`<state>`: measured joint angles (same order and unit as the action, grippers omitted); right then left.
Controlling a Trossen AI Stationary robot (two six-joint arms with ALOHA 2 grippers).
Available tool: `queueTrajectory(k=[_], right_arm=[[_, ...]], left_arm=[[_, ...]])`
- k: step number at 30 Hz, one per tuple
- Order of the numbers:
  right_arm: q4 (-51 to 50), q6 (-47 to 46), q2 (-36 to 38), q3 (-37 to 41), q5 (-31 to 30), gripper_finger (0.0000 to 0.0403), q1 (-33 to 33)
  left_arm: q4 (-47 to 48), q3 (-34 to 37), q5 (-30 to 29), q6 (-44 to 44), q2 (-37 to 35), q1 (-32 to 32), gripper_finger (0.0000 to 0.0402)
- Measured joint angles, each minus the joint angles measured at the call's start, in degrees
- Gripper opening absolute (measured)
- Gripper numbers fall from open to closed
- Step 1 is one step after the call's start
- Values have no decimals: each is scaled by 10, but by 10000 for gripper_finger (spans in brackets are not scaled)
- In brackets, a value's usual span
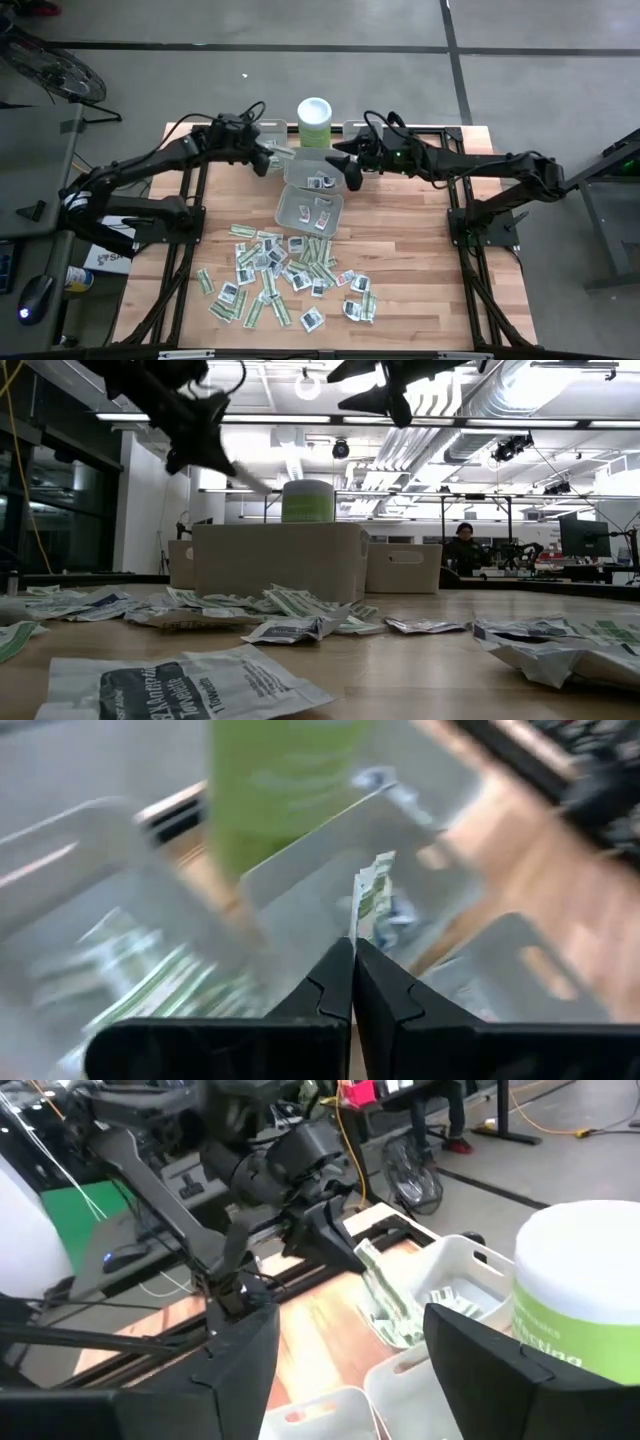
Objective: Pick & Place First Aid Supplies
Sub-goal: Put the bandage pack into the left bin
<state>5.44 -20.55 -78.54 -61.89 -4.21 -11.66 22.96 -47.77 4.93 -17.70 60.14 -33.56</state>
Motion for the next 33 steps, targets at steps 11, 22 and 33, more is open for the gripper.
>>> queueTrajectory(k=[11,22,33], right_arm=[[-29,1,0,0,-39,243,0],[-43,-2,-1,0,-47,243,0],[-58,-15,-1,0,-43,243,0]], left_arm=[[46,0,35,-19,69,-127,0],[46,0,35,-62,152,-141,0],[42,0,22,-66,154,-141,37]])
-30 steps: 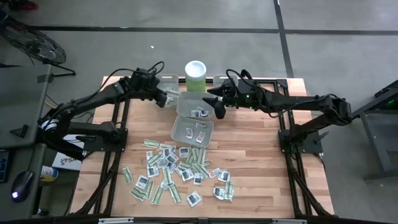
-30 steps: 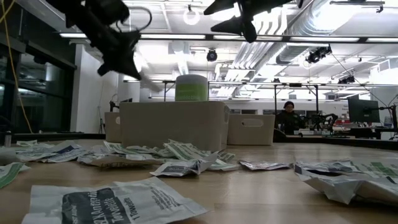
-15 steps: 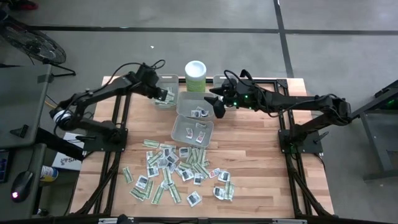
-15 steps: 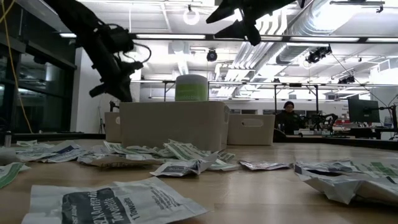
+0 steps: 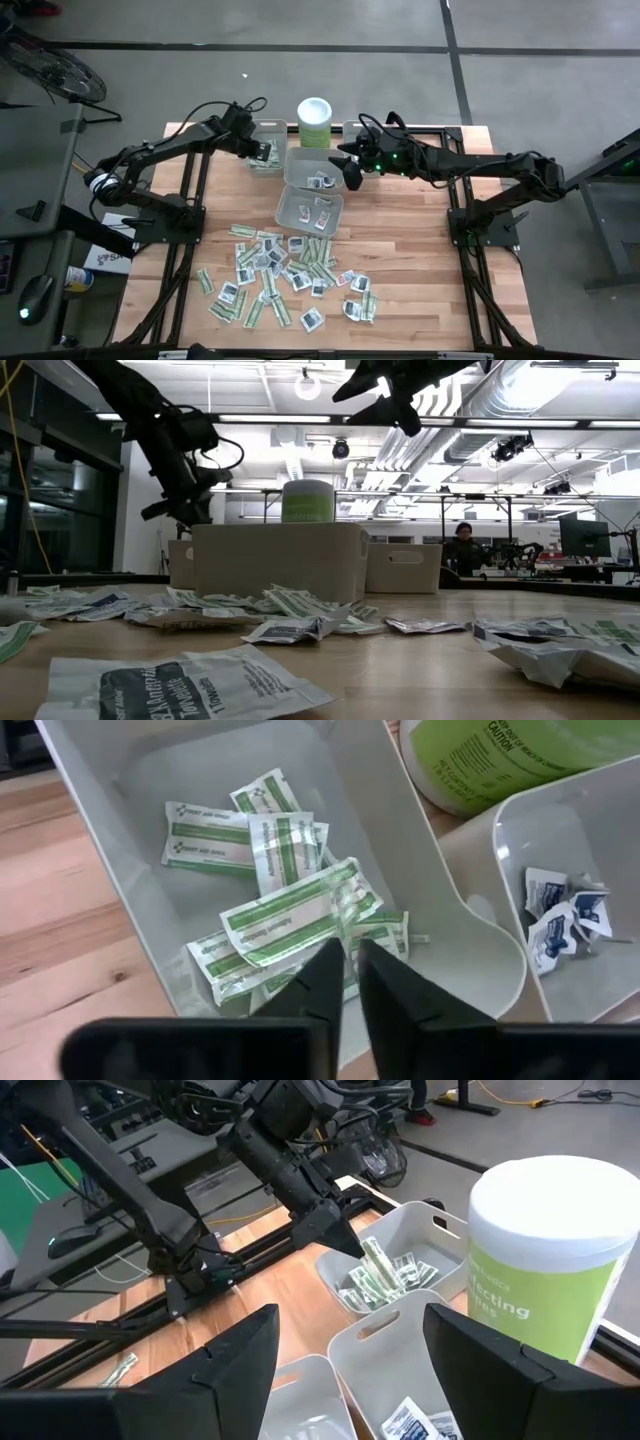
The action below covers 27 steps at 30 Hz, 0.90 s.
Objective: Pick & Place First Aid Supplies
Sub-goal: Put the bandage pack into the left bin, then put the towelette pack into the right bin
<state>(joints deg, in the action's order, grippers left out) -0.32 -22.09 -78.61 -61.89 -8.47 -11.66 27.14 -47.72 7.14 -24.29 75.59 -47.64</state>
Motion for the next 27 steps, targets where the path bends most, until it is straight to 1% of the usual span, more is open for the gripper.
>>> queueTrajectory(k=[7,10,14,19,25,27], right_arm=[[-2,-3,0,0,19,243,0],[-18,-16,0,0,38,243,0],[-63,-29,7,0,58,243,0],[-124,-34,21,0,59,243,0],[-166,-35,40,0,59,243,0],[-200,-36,45,0,60,243,1]], left_arm=[[1,-1,-2,5,-1,0,129],[20,-17,-12,18,-9,0,155],[60,-56,-61,31,-23,0,162],[106,-102,-65,49,-24,0,162],[117,-126,-65,45,-24,1,162],[127,-132,-56,41,-24,9,162]])
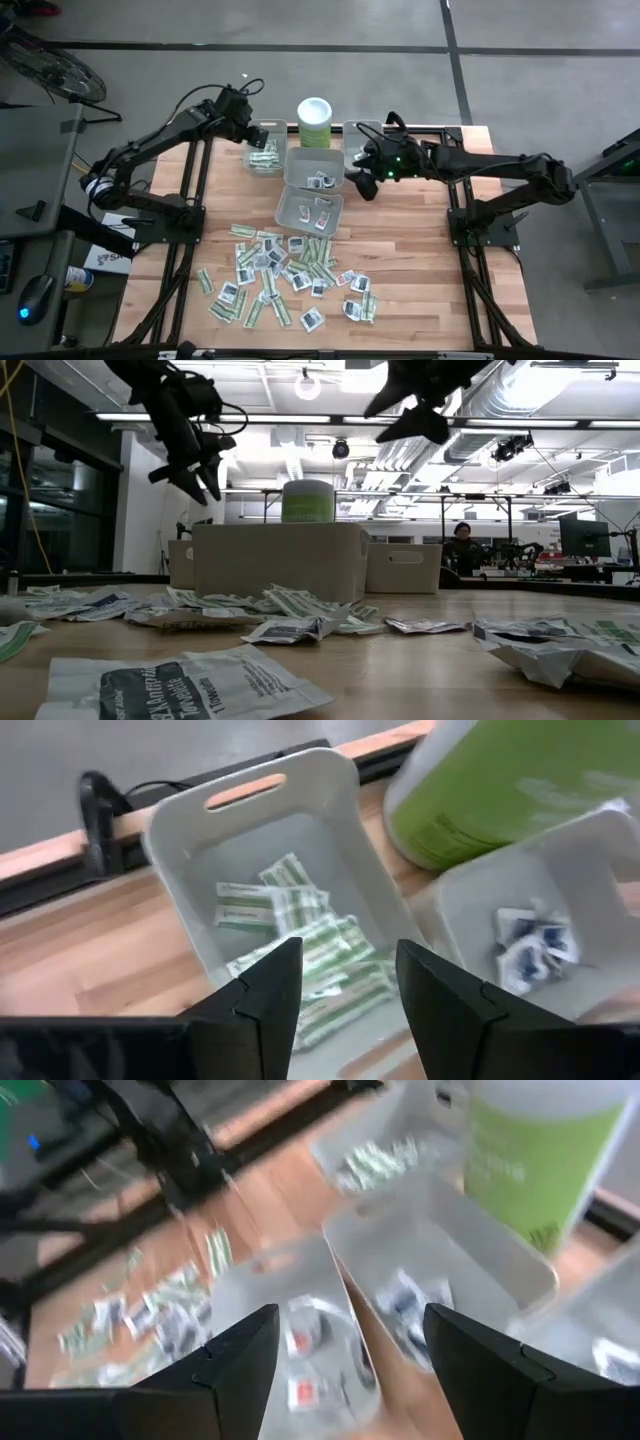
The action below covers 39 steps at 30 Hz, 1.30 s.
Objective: Pick & Place First Aid Supplies
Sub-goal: Put the towelette pack into the right bin
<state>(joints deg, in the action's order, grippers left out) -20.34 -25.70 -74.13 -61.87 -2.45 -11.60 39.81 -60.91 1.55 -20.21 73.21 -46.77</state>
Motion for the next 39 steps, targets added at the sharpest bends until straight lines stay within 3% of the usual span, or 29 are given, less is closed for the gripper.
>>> queueTrajectory(k=[4,9,15,21,28,39], right_arm=[[-86,0,15,0,30,243,0],[-176,12,19,3,71,243,11],[-205,15,19,31,131,243,53],[-203,-92,19,65,166,243,121],[-132,-264,19,125,110,243,223],[93,-555,19,278,11,243,353]], left_arm=[[12,-4,1,-10,-17,36,162],[7,-4,-51,-41,-47,118,162],[7,-4,-106,-79,-70,223,162],[6,-4,-149,-98,-71,332,162],[7,-4,-212,-103,-71,446,162],[25,4,-251,-104,-71,573,163]])
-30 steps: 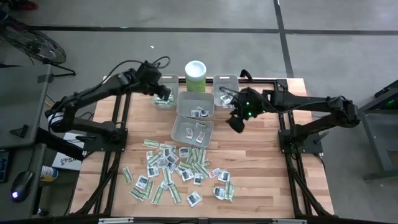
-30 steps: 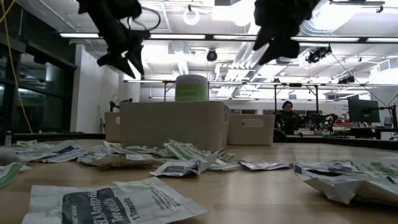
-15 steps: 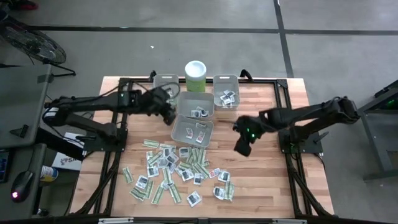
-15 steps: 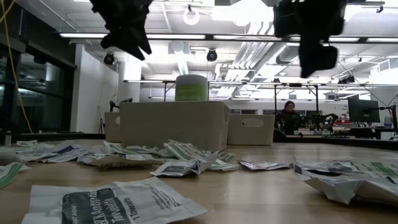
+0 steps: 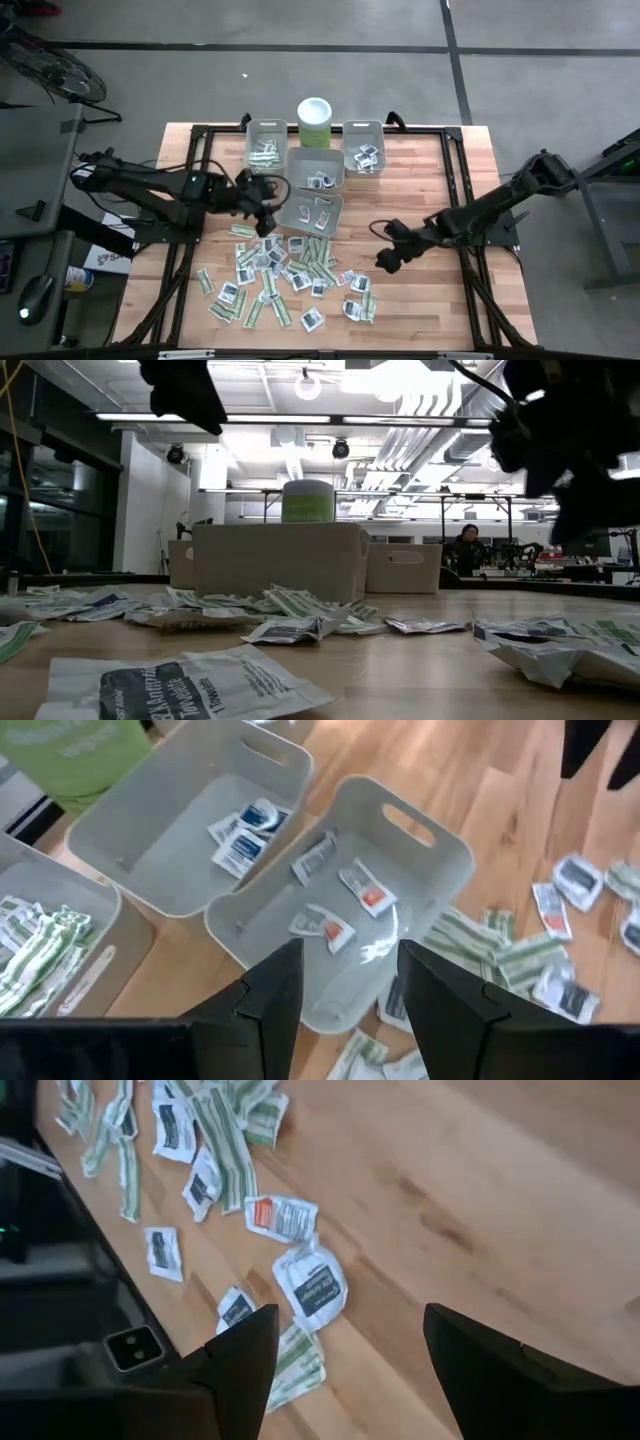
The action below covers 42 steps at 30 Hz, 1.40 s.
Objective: Pick & Place First Aid Supplies
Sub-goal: Put the towelette pack into the right bin
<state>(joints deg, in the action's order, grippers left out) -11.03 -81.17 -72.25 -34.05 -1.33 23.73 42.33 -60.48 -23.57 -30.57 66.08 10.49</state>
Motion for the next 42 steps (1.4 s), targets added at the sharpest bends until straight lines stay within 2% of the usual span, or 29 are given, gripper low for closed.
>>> queueTrajectory(k=[4,9,22,34,42], right_arm=[[52,-57,0,42,-30,243,37],[59,-87,-2,54,-45,243,63],[80,-90,-15,53,-67,243,66],[241,-90,-152,53,-46,243,66],[259,-80,-237,-3,-21,243,67]], left_arm=[[-3,10,-9,-8,0,29,163],[-4,28,-16,-31,0,56,163],[-7,41,-41,-66,-3,114,163],[-8,41,-45,-79,-12,122,162],[-7,41,-45,-84,-11,122,162]])
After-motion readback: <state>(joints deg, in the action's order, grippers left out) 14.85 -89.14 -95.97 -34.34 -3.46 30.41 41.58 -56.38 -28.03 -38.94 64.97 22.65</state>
